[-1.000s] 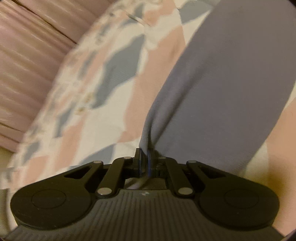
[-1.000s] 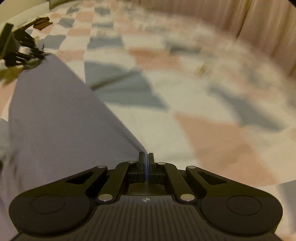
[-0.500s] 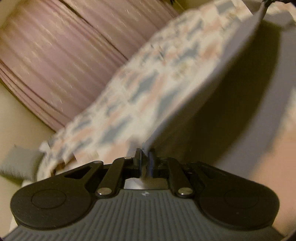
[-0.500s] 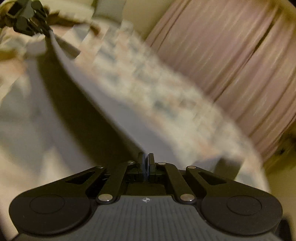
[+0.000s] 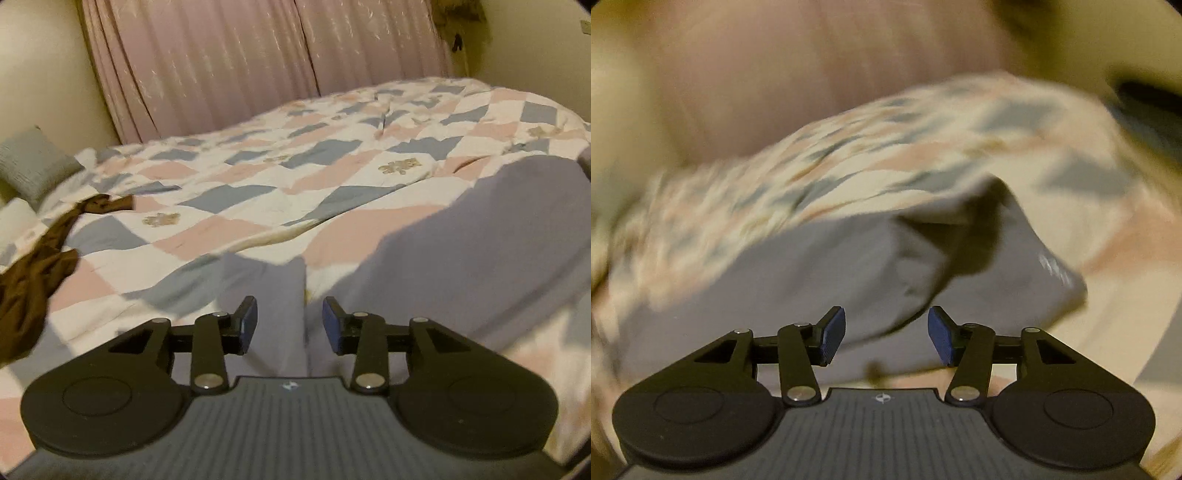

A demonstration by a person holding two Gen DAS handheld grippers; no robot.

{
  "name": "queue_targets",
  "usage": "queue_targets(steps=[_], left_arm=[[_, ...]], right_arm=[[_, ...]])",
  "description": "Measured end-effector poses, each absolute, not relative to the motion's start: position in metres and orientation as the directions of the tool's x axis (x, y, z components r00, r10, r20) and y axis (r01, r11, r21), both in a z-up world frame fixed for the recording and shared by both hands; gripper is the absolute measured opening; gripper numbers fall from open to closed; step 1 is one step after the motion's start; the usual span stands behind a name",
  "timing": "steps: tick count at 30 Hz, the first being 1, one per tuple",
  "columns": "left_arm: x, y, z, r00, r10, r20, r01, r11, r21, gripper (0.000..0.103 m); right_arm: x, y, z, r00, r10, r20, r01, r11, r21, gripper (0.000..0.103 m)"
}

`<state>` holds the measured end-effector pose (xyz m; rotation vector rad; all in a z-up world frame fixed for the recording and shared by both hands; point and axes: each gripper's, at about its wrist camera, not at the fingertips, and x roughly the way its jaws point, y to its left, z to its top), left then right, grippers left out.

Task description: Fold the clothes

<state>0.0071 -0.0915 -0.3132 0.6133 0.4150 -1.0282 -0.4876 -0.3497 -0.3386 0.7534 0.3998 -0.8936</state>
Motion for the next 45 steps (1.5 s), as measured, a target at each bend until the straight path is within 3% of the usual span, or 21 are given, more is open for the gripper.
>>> queue_targets(steps=[3,6,7,8,9,11,12,14,17,19,23,28,31,34,42,43,44,45], left_arm=[[0.02,-0.137,-0.337,0.49,-0.568,-0.661,0.871,0.347,0.348,0.035],[0.036,-0.165,-0.362,0.531,-0.484,-0.695,0.846,0.34,0.41,0.035],[0.039,-0.165,-0.365,0.52,-0.486,-0.702,0.852,0.352,0.388,0.029],[0.041,-0.163,-0.365,0.502,-0.5,-0.706,0.861,0.369,0.351,0.009],[0.042,-0.158,-0.363,0.499,-0.509,-0.701,0.859,0.4,0.32,0.003],[0.049,-0.135,-0.355,0.556,-0.519,-0.649,0.807,0.522,0.275,0.003],[0.054,-0.117,-0.349,0.581,-0.535,-0.613,0.778,0.586,0.226,0.003],[0.074,-0.062,-0.334,0.62,-0.572,-0.537,0.685,0.728,0.015,0.004],[0.103,0.008,-0.343,0.598,-0.565,-0.569,0.512,0.815,-0.272,0.017],[0.116,0.039,-0.361,0.558,-0.567,-0.606,0.407,0.823,-0.396,0.017],[0.125,0.066,-0.377,0.503,-0.668,-0.548,0.32,0.733,-0.6,0.023],[0.13,0.057,-0.379,0.495,-0.665,-0.559,0.299,0.734,-0.609,0.027],[0.133,0.048,-0.376,0.489,-0.663,-0.566,0.327,0.741,-0.586,0.023],[0.14,0.038,-0.374,0.483,-0.661,-0.574,0.362,0.748,-0.557,0.013],[0.145,0.022,-0.384,0.457,-0.659,-0.598,0.377,0.752,-0.54,0.019],[0.146,0.02,-0.383,0.449,-0.664,-0.598,0.391,0.748,-0.537,0.017],[0.147,0.017,-0.382,0.441,-0.669,-0.598,0.404,0.743,-0.533,0.0],[0.147,0.015,-0.381,0.433,-0.674,-0.599,0.417,0.738,-0.53,0.0]], right_arm=[[-0.51,-0.365,-0.345,0.603,-0.552,-0.575,0.785,0.284,0.55,0.053],[-0.51,-0.37,-0.347,0.584,-0.576,-0.572,0.796,0.269,0.542,0.053],[-0.509,-0.371,-0.347,0.577,-0.584,-0.571,0.801,0.267,0.536,0.053],[-0.509,-0.37,-0.348,0.578,-0.588,-0.566,0.8,0.269,0.537,0.053],[-0.509,-0.369,-0.349,0.583,-0.589,-0.559,0.794,0.268,0.546,0.053],[-0.505,-0.366,-0.353,0.597,-0.583,-0.551,0.78,0.261,0.569,0.053],[-0.505,-0.363,-0.354,0.603,-0.578,-0.55,0.774,0.257,0.579,0.053],[-0.505,-0.357,-0.355,0.612,-0.563,-0.555,0.768,0.255,0.588,0.053],[-0.503,-0.352,-0.357,0.618,-0.535,-0.576,0.77,0.262,0.582,0.056],[-0.499,-0.356,-0.356,0.621,-0.518,-0.588,0.77,0.262,0.582,0.056],[-0.501,-0.36,-0.344,0.643,-0.522,-0.56,0.743,0.25,0.621,0.059],[-0.524,-0.367,-0.348,0.644,-0.549,-0.533,0.698,0.135,0.704,0.061],[-0.535,-0.375,-0.36,0.648,-0.552,-0.526,0.656,0.053,0.753,0.061],[-0.532,-0.386,-0.369,0.654,-0.56,-0.509,0.627,0.024,0.779,0.061],[-0.505,-0.434,-0.376,0.623,-0.627,-0.468,0.584,-0.025,0.811,0.061],[-0.503,-0.44,-0.377,0.623,-0.619,-0.477,0.591,-0.026,0.806,0.046],[-0.501,-0.446,-0.377,0.623,-0.611,-0.488,0.599,-0.029,0.8,0.009],[-0.503,-0.448,-0.375,0.62,-0.604,-0.502,0.607,-0.036,0.794,0.008]])
